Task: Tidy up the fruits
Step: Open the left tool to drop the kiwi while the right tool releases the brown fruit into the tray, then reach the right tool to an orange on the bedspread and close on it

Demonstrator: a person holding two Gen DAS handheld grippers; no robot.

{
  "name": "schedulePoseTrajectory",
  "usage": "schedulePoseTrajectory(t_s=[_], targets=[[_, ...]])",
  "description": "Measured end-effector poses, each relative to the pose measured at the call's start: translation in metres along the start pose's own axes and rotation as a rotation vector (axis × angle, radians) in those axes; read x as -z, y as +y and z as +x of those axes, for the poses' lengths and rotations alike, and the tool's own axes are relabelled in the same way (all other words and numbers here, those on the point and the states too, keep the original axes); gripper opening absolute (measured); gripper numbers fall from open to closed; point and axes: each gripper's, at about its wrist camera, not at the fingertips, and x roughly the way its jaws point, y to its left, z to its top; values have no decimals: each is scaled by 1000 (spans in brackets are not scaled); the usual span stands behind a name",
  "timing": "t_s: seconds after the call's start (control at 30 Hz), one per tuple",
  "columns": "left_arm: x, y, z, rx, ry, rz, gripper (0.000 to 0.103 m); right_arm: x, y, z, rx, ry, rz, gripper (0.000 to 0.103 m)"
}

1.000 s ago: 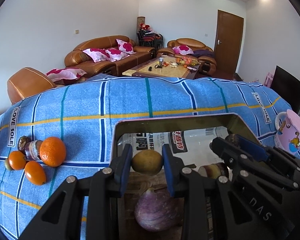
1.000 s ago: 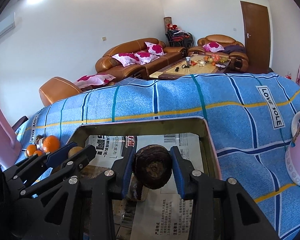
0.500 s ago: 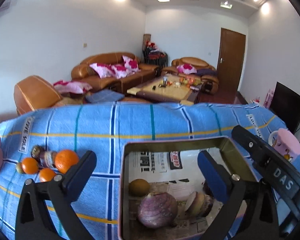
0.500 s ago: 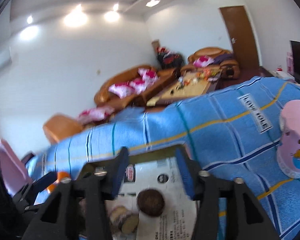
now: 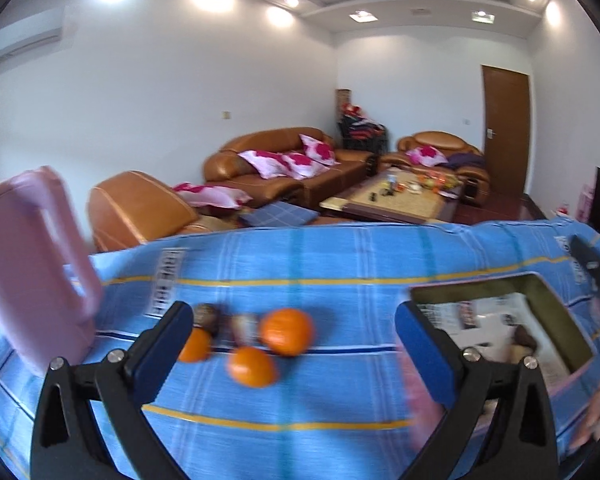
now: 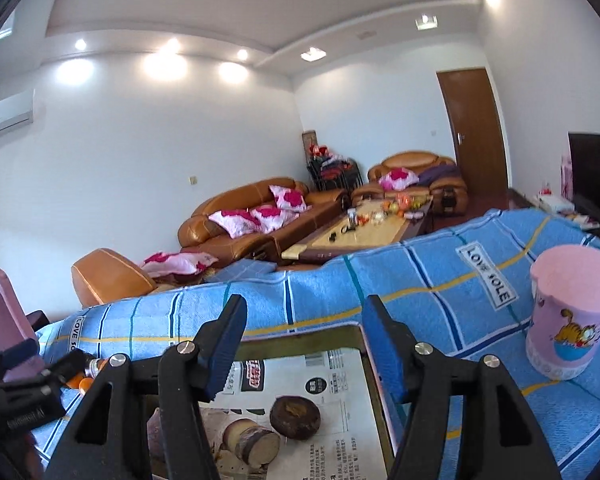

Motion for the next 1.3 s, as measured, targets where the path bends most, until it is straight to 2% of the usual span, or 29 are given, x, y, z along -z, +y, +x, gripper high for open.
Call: schedulePoseTrajectory(t_s=[0.13,0.33,0.43,0.6,0.77,0.97,1.13,1.3], targets=[[-2,30,6,-42,-5,12,103,-1,5,-15,45,-73,-22,62],[6,62,16,-94,-9,30,103,-3,18,-18,122,-94,-72,62],[12,77,22,-101,0,1,103,-7,32,-21,104,-89,-79,62],[16,90,27,-87,14,-36,103,-24,77,-21,12,-101,-72,62],[15,98,21,-95,-20,-48,103,-26,123,-3,-59,-63,-6,62],[19,114,31,-101,28,-94,103,2,166,23,-53,2,100,62],[20,124,35,-105,53,-117,103,32,191,39,-47,56,-32,62],[22,139,44,-144,109,-157,103,35,182,47,-84,118,-15,62]])
